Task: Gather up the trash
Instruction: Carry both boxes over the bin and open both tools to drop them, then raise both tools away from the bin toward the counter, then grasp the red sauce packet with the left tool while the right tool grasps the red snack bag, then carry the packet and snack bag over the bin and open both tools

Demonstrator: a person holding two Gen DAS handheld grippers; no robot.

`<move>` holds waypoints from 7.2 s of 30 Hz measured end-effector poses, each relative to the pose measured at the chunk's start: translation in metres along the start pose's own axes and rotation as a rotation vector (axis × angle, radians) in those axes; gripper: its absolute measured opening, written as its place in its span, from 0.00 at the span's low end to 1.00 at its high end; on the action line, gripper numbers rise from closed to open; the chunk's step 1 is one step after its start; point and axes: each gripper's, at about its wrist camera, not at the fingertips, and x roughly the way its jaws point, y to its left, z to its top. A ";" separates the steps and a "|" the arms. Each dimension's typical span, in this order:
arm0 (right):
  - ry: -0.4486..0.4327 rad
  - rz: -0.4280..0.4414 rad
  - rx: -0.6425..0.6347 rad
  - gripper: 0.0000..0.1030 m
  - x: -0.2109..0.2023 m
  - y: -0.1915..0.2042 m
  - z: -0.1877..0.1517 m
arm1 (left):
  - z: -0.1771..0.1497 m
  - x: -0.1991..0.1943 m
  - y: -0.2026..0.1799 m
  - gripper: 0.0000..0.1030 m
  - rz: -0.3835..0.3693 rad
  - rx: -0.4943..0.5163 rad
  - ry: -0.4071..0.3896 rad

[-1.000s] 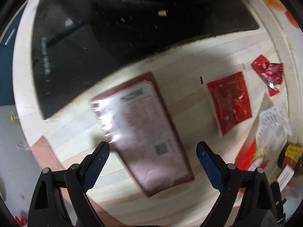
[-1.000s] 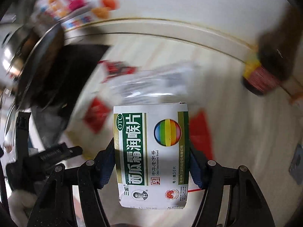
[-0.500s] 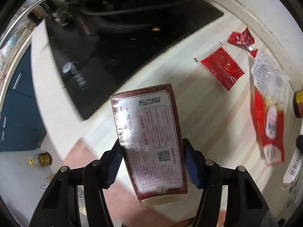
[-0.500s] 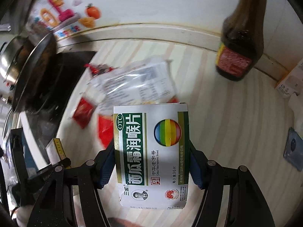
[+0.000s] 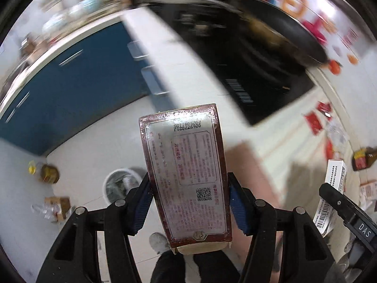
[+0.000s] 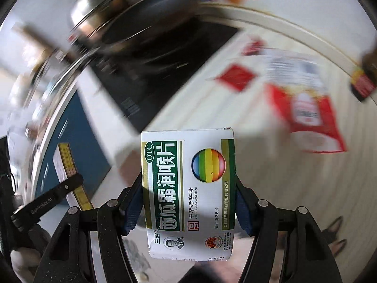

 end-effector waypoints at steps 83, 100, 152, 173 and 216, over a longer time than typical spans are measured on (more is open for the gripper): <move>0.096 0.031 -0.810 1.00 0.082 0.307 -0.212 | -0.215 -0.047 0.279 1.00 0.236 -0.501 -0.018; 0.046 0.254 -0.460 1.00 -0.038 0.234 -0.153 | -0.151 -0.137 0.199 1.00 0.372 -0.336 -0.211; -0.197 -0.150 0.929 0.01 -0.018 -0.359 -0.094 | 0.114 0.190 -0.333 0.40 0.004 0.259 0.253; -0.300 -0.040 0.566 0.01 -0.110 -0.274 -0.040 | 0.086 0.031 -0.232 0.01 0.016 0.296 -0.069; 0.487 0.056 -0.272 0.00 0.476 0.251 -0.245 | -0.191 0.350 0.414 0.02 0.246 -0.617 0.299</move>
